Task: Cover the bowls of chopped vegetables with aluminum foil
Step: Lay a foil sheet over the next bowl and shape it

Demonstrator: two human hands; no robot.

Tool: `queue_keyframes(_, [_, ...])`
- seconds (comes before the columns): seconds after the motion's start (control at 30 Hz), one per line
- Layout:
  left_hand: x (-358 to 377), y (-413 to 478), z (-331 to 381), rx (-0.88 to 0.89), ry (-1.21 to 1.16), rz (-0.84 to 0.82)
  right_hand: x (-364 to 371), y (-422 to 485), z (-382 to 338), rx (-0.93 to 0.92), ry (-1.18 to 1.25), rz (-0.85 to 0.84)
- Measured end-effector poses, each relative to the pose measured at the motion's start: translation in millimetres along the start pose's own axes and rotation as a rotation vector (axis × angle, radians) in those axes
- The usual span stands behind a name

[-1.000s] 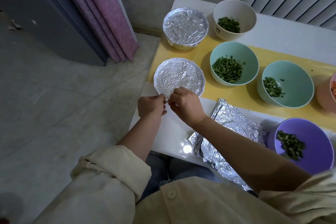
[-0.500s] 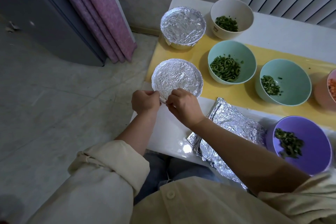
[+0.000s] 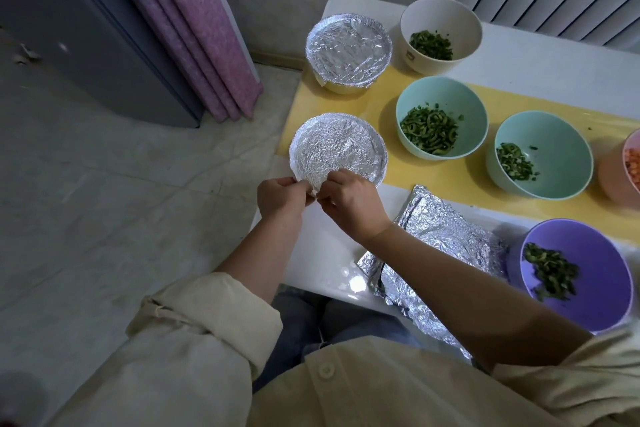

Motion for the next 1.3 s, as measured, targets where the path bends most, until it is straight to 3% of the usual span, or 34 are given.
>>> queue_keyframes(0.27, [-6.3,11.6,4.4,0.007,0.035,-0.014,1.0,-3.1,-0.1,-0.073,0.008,-0.135])
queue_keyframes(0.63, [-12.4,12.5,8.0,-0.003,0.031,-0.002,-1.7,-9.4,7.4,-0.131,-0.017,-0.112])
queue_keyframes(0.8, [12.2,-12.4,-24.8,-0.206,0.001,-0.196,1.4,-3.5,3.5,-0.091,0.015,-0.111])
queue_keyframes(0.97, [17.7,-8.0,-15.8,-0.126,0.063,-0.153,4.4,-5.5,-1.2,-0.086,0.008,-0.113])
queue_keyframes(1.13, [25.5,-14.5,-14.5,-0.136,0.169,-0.231,3.8,-5.9,2.4,-0.07,0.01,-0.12])
queue_keyframes(1.3, [21.8,-8.9,-13.0,-0.105,0.24,-0.17,6.7,-7.6,-0.6,-0.065,-0.006,-0.132])
Point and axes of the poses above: each hand's wrist, its own y-axis towards the middle knuckle, its own x-axis out of the palm, z = x × y, the point moved 10 cm from there along y, towards the middle knuckle, and after that the axes turned 2 degrees about -z, right-handed, at the moved point
